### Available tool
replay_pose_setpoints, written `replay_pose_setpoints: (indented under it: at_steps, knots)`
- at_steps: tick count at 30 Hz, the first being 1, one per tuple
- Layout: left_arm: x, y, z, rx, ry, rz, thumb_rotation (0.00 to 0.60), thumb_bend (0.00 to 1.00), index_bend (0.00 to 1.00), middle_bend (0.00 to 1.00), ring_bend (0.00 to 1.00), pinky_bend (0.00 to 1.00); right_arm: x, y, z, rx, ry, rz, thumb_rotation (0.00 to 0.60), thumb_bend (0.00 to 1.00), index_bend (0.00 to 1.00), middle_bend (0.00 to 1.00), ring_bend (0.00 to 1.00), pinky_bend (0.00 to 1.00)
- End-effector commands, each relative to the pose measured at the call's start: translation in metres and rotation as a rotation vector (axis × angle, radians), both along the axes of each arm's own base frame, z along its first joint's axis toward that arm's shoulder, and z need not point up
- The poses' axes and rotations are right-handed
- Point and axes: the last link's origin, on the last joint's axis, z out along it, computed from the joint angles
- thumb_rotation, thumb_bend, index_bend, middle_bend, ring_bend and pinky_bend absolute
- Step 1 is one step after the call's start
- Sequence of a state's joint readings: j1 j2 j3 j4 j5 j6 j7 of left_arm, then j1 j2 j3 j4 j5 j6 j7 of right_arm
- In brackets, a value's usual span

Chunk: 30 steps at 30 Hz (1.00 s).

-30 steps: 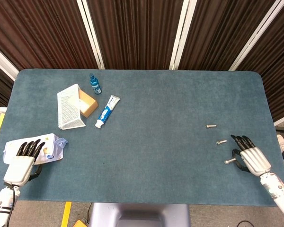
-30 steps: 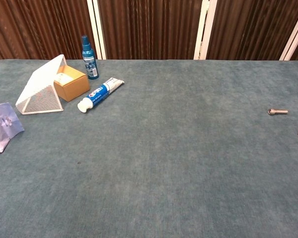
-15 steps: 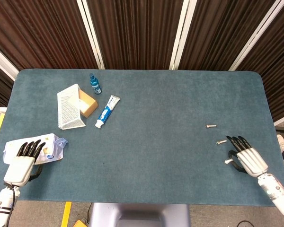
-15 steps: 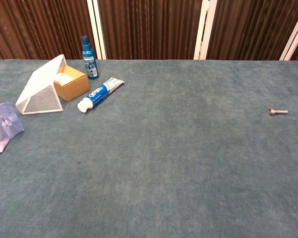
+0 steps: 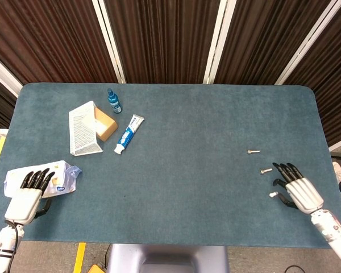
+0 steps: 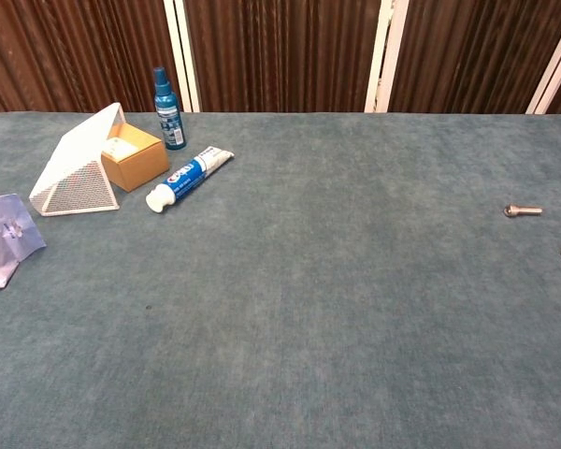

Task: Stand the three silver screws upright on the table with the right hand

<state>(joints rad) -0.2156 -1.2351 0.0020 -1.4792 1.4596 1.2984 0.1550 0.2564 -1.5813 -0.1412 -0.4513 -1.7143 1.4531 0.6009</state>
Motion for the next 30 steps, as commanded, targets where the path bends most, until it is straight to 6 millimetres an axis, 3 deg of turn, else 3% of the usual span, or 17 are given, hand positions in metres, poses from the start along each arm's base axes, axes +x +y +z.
replay_pose_setpoints:
  at_steps: [1,7,14,30]
  knots:
    - [0.000,0.000,0.000,0.000,0.002,0.001,0.600,0.47,0.00,0.00,0.00,0.05,0.001,-0.008,0.011,-0.045,-0.070,-0.030,0.600,0.49,0.51,0.10,0.00,0.00]
    - [0.001,0.001,-0.003,-0.003,0.013,-0.006,0.600,0.47,0.00,0.00,0.00,0.05,0.000,-0.045,0.023,-0.091,-0.122,-0.108,0.600,0.49,0.51,0.10,0.00,0.00]
    - [-0.008,0.008,-0.006,0.002,0.024,0.031,0.600,0.47,0.00,0.00,0.00,0.05,0.001,-0.075,0.003,-0.058,-0.115,-0.169,0.600,0.49,0.53,0.10,0.00,0.00]
    - [-0.011,0.012,-0.011,-0.008,0.042,0.056,0.600,0.47,0.00,0.00,0.00,0.05,-0.007,-0.090,-0.024,0.007,-0.055,-0.262,0.600,0.49,0.55,0.10,0.00,0.00]
